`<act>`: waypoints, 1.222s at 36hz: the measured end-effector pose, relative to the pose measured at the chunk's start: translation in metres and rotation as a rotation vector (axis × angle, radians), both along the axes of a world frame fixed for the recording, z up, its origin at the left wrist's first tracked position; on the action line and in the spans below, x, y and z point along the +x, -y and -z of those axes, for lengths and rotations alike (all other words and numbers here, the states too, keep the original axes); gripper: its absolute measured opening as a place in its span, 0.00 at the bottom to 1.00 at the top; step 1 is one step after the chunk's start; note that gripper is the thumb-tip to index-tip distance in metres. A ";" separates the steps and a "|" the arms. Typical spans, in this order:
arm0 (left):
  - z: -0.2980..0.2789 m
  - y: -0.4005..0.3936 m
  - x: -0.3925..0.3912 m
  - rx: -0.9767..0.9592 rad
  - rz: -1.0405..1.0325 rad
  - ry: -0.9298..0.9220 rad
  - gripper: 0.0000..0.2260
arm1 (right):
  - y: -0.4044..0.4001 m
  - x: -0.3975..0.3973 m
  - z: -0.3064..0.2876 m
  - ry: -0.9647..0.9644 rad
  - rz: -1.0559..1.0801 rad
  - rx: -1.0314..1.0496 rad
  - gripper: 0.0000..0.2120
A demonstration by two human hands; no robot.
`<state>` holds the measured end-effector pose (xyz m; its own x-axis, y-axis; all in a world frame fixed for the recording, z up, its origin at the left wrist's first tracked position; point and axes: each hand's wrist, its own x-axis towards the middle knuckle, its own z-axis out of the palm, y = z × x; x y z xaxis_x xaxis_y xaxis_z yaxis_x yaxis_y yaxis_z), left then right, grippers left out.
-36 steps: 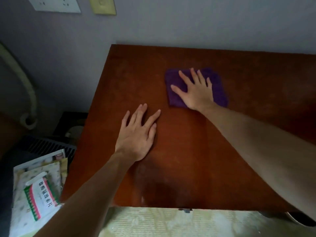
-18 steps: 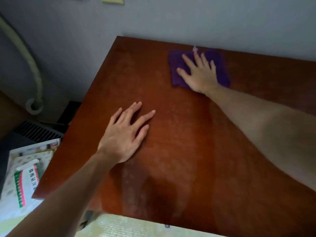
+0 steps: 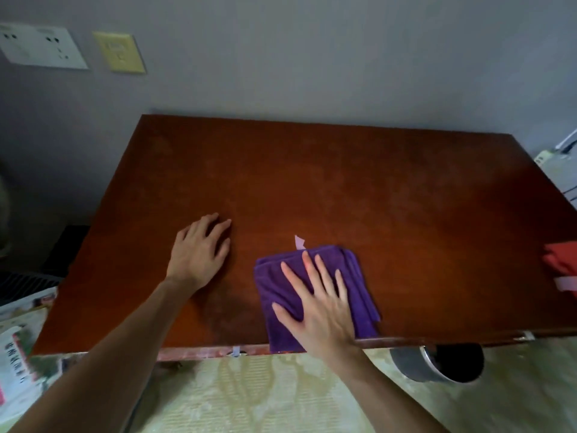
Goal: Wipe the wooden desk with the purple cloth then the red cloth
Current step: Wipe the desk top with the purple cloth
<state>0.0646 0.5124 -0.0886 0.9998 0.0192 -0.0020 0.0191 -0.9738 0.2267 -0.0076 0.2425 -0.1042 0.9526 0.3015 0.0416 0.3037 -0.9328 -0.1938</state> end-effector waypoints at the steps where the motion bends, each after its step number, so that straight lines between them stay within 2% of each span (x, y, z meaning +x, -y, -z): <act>1: 0.000 0.010 0.003 -0.010 0.029 0.000 0.24 | -0.002 0.006 0.000 0.010 0.004 0.003 0.33; 4: 0.003 0.037 0.016 -0.058 0.054 -0.001 0.24 | -0.001 0.041 0.002 0.036 0.031 -0.003 0.34; 7: 0.011 0.057 0.026 -0.094 0.002 0.018 0.24 | -0.003 0.107 -0.003 0.021 0.089 0.001 0.35; 17: 0.025 0.059 0.025 0.036 -0.028 0.020 0.24 | -0.029 0.357 -0.014 -0.067 0.118 -0.013 0.35; 21: 0.025 0.059 0.028 0.027 -0.023 0.016 0.24 | -0.033 0.405 -0.017 -0.080 0.145 -0.015 0.35; 26: 0.025 0.060 0.031 0.023 -0.014 0.007 0.24 | -0.034 0.421 -0.017 -0.086 0.140 -0.017 0.35; 33: 0.022 0.059 0.033 0.005 -0.041 0.005 0.23 | -0.008 0.359 -0.011 -0.055 0.037 -0.031 0.32; 39: 0.020 0.058 0.032 -0.015 -0.042 0.007 0.23 | 0.067 0.166 0.002 0.040 -0.004 -0.033 0.32; 42: 0.019 0.059 0.032 -0.022 -0.044 -0.006 0.24 | 0.105 0.062 0.000 0.013 0.019 -0.039 0.32; 44: 0.018 0.061 0.030 -0.032 -0.042 -0.011 0.24 | 0.120 0.022 -0.002 -0.005 0.038 -0.046 0.33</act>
<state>0.0946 0.4515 -0.1065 0.9980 0.0611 -0.0147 0.0629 -0.9644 0.2569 0.0143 0.1222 -0.1025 0.9636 0.2665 0.0236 0.2669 -0.9517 -0.1517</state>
